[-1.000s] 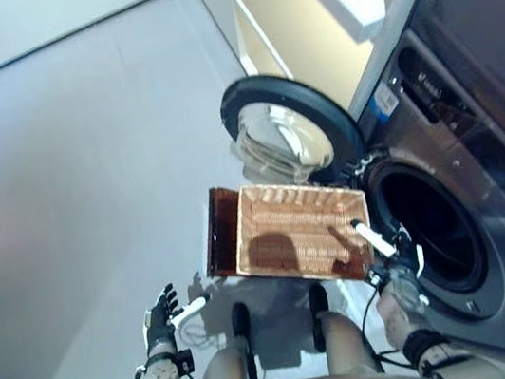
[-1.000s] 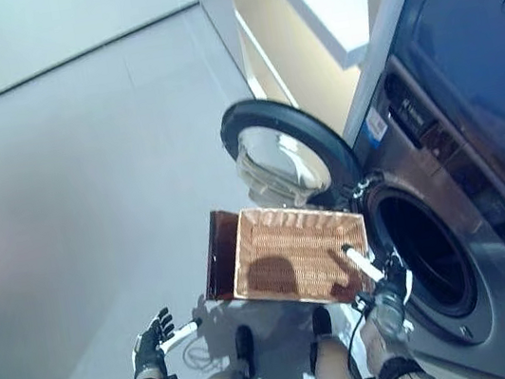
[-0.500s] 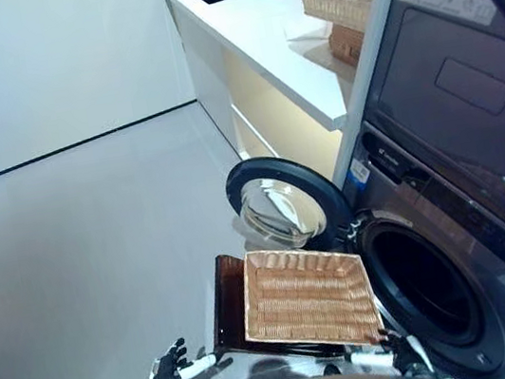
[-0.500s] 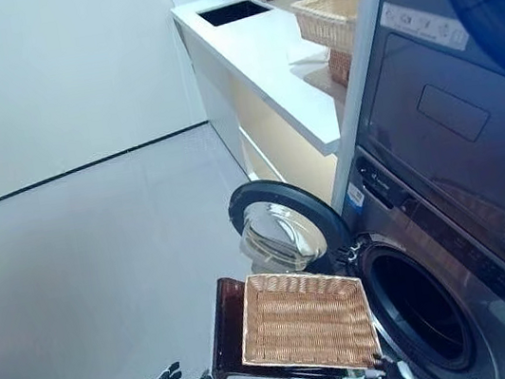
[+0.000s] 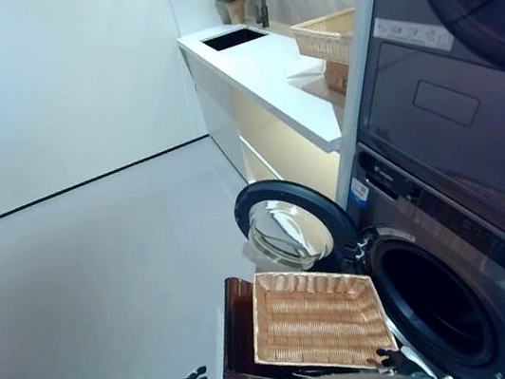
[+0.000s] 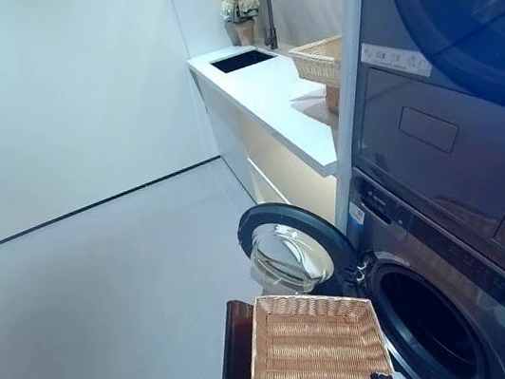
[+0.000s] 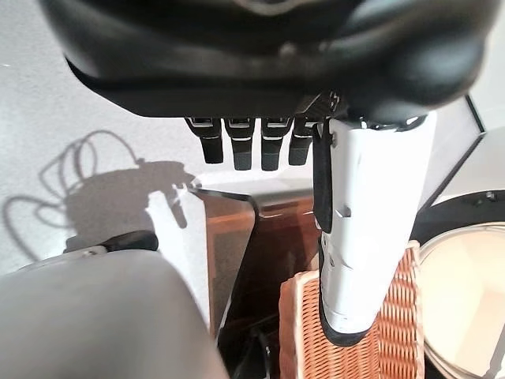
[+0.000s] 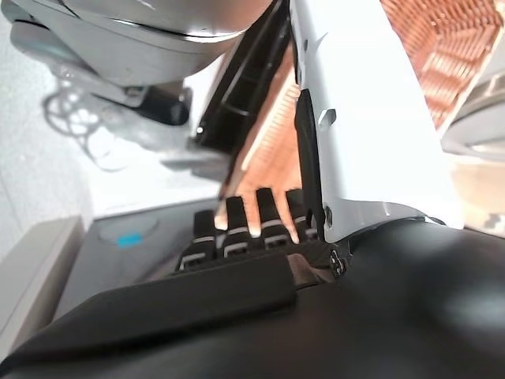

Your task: Pick up the clothes and place them into the washing machine

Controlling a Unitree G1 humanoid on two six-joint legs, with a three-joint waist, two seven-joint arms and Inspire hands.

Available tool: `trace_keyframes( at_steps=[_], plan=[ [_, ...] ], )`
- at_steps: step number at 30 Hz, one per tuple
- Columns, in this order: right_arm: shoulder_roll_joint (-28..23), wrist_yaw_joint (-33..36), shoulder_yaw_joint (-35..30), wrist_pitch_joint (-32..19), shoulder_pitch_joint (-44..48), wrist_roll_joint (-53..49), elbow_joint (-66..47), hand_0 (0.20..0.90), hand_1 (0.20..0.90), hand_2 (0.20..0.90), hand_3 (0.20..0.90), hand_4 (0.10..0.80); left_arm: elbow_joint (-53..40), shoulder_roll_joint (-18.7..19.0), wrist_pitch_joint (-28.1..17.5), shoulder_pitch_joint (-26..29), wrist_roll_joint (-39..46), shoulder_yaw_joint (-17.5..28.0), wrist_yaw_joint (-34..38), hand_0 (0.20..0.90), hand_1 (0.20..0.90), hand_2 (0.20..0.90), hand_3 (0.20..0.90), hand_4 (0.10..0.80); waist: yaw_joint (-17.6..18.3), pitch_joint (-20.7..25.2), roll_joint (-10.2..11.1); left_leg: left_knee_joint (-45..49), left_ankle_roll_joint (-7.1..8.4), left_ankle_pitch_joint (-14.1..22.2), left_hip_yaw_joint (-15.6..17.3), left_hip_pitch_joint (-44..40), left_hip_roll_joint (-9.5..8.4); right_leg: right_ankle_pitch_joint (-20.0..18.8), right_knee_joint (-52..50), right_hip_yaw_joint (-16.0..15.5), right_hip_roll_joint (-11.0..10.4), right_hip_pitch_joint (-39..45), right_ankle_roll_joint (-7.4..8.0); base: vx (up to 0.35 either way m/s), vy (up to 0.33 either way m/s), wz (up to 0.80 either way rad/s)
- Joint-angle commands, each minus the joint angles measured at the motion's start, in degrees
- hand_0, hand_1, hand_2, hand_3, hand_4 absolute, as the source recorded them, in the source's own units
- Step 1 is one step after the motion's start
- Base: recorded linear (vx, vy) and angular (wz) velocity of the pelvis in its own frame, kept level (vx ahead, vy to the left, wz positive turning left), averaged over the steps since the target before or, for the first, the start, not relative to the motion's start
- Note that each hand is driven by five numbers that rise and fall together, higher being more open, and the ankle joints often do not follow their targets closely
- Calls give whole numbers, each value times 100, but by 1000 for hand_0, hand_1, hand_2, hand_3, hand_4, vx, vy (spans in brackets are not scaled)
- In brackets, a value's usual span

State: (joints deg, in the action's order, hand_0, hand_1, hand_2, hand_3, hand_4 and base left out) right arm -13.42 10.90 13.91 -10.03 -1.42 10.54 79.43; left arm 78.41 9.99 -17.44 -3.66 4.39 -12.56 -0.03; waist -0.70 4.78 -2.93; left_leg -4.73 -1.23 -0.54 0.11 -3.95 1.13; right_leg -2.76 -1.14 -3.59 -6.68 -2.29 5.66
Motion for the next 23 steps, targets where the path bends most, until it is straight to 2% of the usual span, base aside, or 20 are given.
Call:
trace_keyframes(
  at_steps=[1, 9, 23],
  plan=[
    [-23, -116, 299, 21, 132, 89, 274, 900, 900, 900, 900, 800, 124, -19, -138, 258, -28, -6, -78, 900, 900, 900, 900, 800, -33, 108, 308, 99, 259, 303, 128, -41, -183, 2, 76, 239, -162, 168, 140, 0, 0, 0],
    [-55, -169, 273, 124, 220, 108, 411, 900, 900, 900, 900, 800, 246, -160, 73, 388, -292, -186, -142, 900, 900, 900, 900, 800, 1, 128, 240, 85, 261, 301, 112, -70, -166, 33, 69, 236, -153, 180, 121, 0, 0, 0],
    [-168, -239, 193, 184, 203, 99, 647, 900, 900, 900, 900, 800, 115, -287, 119, 362, -275, -218, -166, 900, 900, 900, 900, 800, -9, 161, 173, 81, 270, 326, 42, -98, -144, 84, 76, 163, -135, 255, 91, 0, -1, 1]
  ],
)
